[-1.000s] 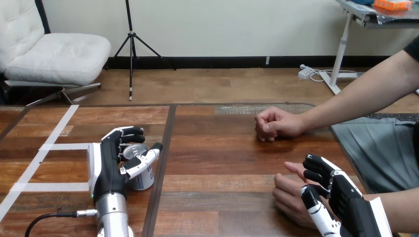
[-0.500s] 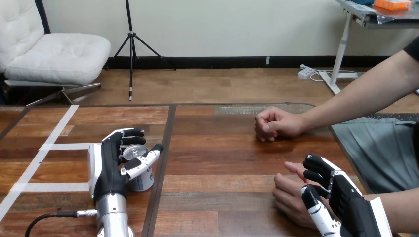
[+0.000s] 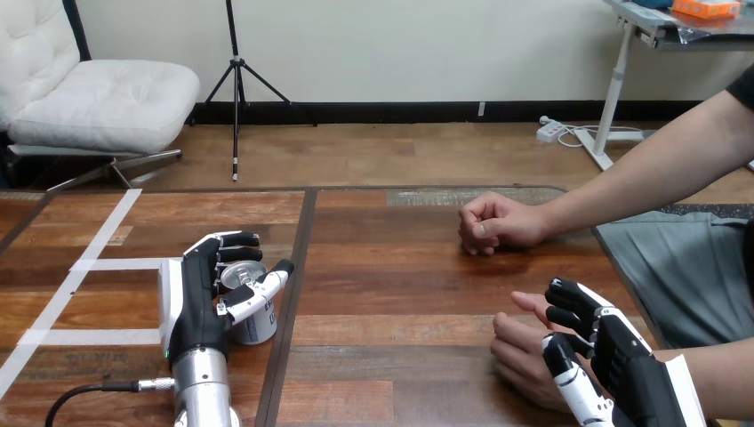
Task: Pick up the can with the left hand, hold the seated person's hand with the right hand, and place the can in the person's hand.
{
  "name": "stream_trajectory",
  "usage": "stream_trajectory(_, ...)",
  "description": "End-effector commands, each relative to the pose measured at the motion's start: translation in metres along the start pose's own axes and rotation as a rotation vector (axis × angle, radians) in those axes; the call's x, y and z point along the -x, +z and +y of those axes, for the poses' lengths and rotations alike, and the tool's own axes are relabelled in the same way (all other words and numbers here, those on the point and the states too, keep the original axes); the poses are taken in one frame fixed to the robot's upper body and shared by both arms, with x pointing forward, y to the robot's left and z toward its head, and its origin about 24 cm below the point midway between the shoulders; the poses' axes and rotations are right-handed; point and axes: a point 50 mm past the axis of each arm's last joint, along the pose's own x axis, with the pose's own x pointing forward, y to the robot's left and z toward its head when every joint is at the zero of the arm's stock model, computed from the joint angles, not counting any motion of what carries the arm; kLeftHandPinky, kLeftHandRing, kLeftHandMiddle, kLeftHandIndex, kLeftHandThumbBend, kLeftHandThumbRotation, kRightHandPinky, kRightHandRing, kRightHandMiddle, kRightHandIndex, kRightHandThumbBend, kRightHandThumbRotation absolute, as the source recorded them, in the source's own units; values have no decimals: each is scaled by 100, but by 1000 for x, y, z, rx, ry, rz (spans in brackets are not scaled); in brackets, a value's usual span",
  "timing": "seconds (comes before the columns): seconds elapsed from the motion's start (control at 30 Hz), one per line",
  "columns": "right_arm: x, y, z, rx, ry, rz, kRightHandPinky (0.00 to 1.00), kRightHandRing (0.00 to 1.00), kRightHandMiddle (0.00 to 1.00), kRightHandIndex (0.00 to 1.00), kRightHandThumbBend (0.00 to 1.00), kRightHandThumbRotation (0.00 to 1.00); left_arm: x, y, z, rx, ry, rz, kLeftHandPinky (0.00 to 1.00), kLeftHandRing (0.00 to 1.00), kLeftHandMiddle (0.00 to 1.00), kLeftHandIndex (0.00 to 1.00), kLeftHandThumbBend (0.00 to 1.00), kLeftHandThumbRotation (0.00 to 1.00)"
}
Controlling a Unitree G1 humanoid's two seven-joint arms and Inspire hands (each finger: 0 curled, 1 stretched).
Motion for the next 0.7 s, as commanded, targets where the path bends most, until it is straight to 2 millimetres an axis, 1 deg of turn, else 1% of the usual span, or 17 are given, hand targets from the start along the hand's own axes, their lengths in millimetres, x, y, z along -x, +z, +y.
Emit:
stream_trajectory(0.0, -15, 15, 1, -7, 9, -95, 77, 83, 84, 82, 54, 63, -10, 17, -2, 31, 6, -62, 48, 55, 59, 58, 65, 0)
stream_trajectory(0.33, -15, 15, 1, -9, 9, -93, 76, 82, 84, 82, 56, 63, -11, 18, -2, -3, -8, -79, 50, 58, 61, 60, 66, 0)
stream_trajectory(0.67, -15, 16, 1, 5, 14, -112, 75, 82, 84, 82, 54, 64, -9, 17, -1, -63, -32, -111, 56, 63, 65, 63, 70, 0)
